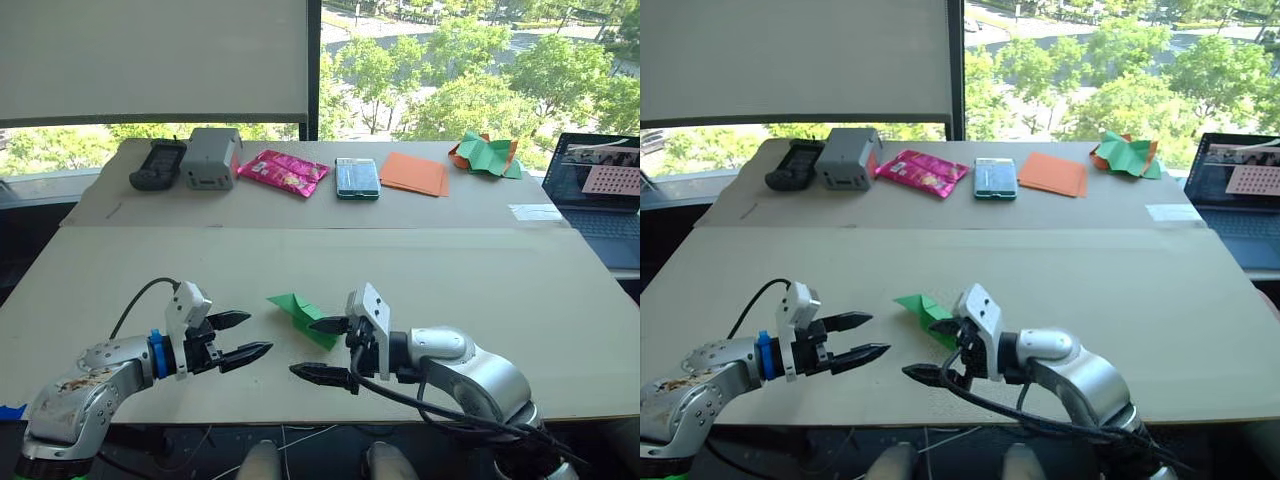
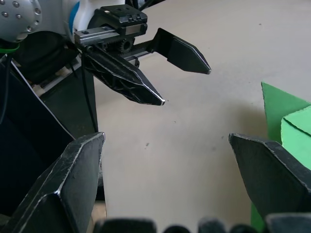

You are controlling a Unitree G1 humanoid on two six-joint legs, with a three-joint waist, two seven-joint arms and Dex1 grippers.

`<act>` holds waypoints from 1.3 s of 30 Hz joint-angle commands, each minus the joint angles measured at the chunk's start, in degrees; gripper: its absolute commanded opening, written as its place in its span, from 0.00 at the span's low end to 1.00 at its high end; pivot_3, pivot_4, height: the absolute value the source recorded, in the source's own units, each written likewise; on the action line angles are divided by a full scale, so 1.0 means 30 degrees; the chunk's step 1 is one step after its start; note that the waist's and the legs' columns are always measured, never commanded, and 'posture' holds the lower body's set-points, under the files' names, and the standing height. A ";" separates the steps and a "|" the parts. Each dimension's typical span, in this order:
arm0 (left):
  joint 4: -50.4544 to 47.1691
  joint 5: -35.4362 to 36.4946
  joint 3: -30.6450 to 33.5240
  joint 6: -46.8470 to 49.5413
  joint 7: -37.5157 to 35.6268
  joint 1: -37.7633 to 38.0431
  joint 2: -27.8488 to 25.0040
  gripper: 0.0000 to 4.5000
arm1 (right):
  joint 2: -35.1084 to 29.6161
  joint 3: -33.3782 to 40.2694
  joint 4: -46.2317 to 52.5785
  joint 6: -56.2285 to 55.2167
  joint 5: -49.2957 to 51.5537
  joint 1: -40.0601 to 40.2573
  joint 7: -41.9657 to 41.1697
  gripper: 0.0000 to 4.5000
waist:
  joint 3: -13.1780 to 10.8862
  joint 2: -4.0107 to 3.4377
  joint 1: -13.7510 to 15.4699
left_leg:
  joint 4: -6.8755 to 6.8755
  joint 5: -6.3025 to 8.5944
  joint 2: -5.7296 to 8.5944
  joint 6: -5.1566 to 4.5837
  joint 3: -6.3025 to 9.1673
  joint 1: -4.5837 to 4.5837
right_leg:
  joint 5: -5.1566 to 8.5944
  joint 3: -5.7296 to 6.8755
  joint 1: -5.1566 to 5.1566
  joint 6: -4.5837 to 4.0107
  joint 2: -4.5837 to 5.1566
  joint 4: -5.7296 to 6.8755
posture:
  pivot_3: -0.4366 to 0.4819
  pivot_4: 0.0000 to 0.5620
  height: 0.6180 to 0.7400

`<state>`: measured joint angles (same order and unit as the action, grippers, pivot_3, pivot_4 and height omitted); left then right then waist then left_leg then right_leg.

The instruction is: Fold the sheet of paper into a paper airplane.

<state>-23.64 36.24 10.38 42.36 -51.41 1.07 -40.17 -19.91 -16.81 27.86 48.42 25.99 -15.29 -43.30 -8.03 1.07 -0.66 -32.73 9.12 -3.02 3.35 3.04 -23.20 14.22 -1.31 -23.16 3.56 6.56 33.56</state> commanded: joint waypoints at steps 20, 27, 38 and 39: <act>-0.0870 0.0342 -0.0075 -0.0488 0.0967 -0.0704 0.0011 1.00 | 0.0085 0.0549 -0.4914 -0.2996 -0.2116 -0.2948 0.1283 1.00 | 0.0016 0.0011 -0.0023 | -0.0015 -0.0007 0.0001 -0.0011 0.0003 0.0023 | -0.0018 -0.0004 0.0012 -0.0022 -0.0029 0.0160 | 0.48 0.27 0.72; -0.0536 0.0258 -0.0472 -0.0500 0.1037 -0.1490 0.0100 1.00 | 0.0566 0.0441 -0.6813 -0.3971 -0.3114 -0.3776 0.1571 1.00 | 0.0019 0.0014 -0.0025 | -0.0017 -0.0015 -0.0005 -0.0023 0.0027 0.0026 | -0.0045 -0.0008 0.0018 -0.0015 -0.0068 0.0198 | 0.48 0.27 0.72; 0.0042 -0.0099 -0.0631 -0.1297 0.0738 -0.1383 0.0157 1.00 | -0.0029 0.1318 -0.6140 -0.3059 -0.2373 -0.5063 0.0443 1.00 | 0.0021 0.0012 -0.0010 | -0.0024 -0.0067 -0.0004 -0.0106 0.0031 0.0023 | -0.0058 -0.0014 0.0047 -0.0007 -0.0081 0.0212 | 0.48 0.27 0.72; 0.0088 -0.0157 -0.0662 -0.1444 0.0736 -0.1316 0.0176 1.00 | -0.0117 0.1418 -0.6010 -0.3011 -0.2352 -0.5215 0.0418 1.00 | 0.0021 0.0011 -0.0020 | -0.0024 -0.0066 -0.0005 -0.0105 0.0031 0.0023 | -0.0061 -0.0014 0.0045 -0.0009 -0.0081 0.0215 | 0.48 0.27 0.72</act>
<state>-22.90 35.94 8.22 39.64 -48.78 -3.04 -39.83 -19.95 -14.45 6.79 39.18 17.20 -29.38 -41.34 -7.97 1.10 -0.72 -32.80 8.92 -3.04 3.04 3.14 -23.13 14.03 -1.35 -23.03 3.53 6.31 34.21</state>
